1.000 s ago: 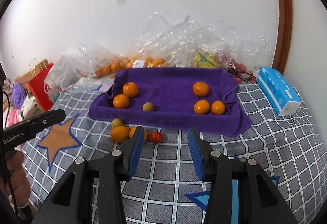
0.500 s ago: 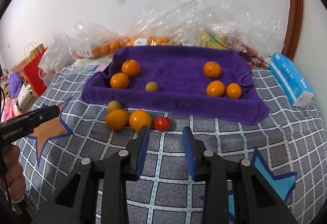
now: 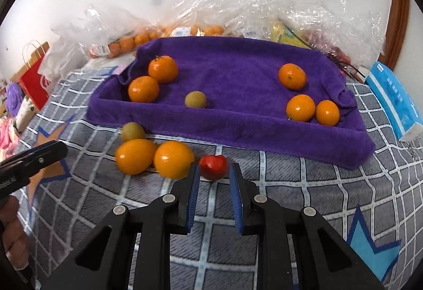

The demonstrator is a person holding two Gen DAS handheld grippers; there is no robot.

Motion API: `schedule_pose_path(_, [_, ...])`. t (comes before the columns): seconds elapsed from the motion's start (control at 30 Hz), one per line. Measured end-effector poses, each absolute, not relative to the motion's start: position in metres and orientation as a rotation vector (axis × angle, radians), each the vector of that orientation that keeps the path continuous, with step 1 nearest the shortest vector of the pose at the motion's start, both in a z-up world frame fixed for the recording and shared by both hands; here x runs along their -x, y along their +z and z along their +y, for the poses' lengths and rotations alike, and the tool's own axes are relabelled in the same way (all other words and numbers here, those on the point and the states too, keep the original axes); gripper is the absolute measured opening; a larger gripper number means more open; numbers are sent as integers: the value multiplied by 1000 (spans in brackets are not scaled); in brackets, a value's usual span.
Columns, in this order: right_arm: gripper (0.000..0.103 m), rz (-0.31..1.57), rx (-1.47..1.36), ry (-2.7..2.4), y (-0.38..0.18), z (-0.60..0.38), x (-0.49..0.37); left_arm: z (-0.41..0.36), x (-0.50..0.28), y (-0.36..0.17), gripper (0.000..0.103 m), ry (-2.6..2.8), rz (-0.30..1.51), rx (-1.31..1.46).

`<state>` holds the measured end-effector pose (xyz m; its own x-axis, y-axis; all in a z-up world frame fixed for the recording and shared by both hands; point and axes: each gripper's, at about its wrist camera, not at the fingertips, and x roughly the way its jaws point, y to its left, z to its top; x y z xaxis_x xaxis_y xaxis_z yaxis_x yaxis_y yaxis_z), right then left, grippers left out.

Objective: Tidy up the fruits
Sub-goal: 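Close the right gripper on the red cherry tomato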

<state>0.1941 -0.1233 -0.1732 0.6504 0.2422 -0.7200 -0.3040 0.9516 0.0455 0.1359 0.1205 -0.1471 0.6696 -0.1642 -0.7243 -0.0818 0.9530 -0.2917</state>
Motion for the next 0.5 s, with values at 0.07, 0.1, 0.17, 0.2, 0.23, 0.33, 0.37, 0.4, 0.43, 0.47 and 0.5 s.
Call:
schedule_pose_path(0.07, [22,812,82,326,-174,-123,-197,121,-136,-148,46,-52,838,323])
schedule_pose_path(0.1, [22,814,86,331,-175,-122,-198,121,-137,-148,46,-54,837,325])
schedule_pose_path(0.17, [22,818,101,337,-176,-119,-201,120,-138,-150,47,-57,843,327])
schedule_pose_path(0.2, [22,821,105,338,-177,-118,-202,120,-139,-151,47,-62,851,330])
schedule_pose_path(0.23, [22,821,104,342,-178,-118,-204,119,-139,-153,47,-65,859,332])
schedule_pose_path(0.33, [23,816,102,346,-179,-118,-206,117,-139,-154,48,-66,857,323])
schedule_pose_path(0.37, [23,816,98,350,-180,-119,-206,116,-138,-153,47,-64,850,316])
schedule_pose_path(0.4, [23,813,91,352,-180,-120,-206,115,-138,-153,47,-63,845,310])
schedule_pose_path(0.43, [23,812,87,351,-180,-121,-206,115,-137,-154,47,-65,845,307])
schedule_pose_path(0.47, [23,809,87,349,-179,-122,-206,114,-138,-155,47,-68,849,305])
schedule_pose_path(0.5, [23,808,85,349,-179,-124,-205,113,-139,-156,47,-69,858,298])
